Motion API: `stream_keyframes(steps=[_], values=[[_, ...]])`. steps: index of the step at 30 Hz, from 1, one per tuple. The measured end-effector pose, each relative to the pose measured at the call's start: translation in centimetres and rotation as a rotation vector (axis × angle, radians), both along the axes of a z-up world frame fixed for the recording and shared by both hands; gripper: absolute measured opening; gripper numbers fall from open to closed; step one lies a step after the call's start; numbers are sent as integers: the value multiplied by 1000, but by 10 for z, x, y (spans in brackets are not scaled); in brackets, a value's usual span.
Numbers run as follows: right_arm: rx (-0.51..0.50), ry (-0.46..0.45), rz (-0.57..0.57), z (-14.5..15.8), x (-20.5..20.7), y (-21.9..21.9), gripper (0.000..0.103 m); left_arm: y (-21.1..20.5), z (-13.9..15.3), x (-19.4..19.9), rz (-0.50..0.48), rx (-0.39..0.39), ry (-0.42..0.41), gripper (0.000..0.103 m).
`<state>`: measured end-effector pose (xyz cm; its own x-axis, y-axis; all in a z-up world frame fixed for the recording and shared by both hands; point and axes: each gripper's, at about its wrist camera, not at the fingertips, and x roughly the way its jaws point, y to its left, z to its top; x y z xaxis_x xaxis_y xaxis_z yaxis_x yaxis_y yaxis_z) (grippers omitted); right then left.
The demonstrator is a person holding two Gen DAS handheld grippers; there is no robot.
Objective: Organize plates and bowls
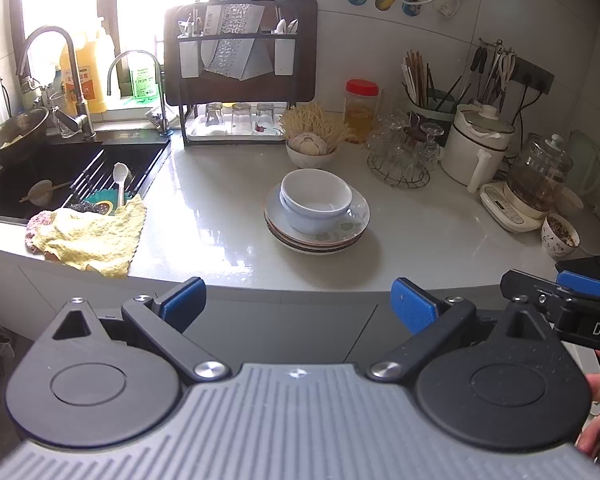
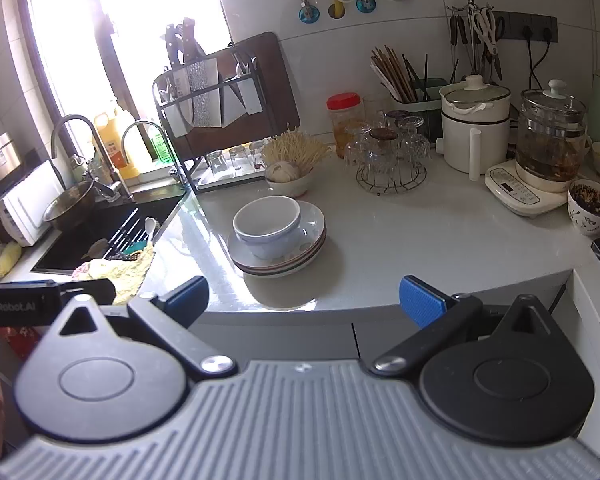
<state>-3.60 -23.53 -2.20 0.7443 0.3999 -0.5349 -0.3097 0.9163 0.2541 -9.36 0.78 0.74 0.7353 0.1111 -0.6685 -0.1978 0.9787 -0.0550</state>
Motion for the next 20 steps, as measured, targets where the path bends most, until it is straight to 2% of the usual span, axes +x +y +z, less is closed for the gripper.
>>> stream_keyframes(steps=[20], values=[[8,-10,-3,0,-11,3,103,7,-1,-12,27,-8,-8,101]])
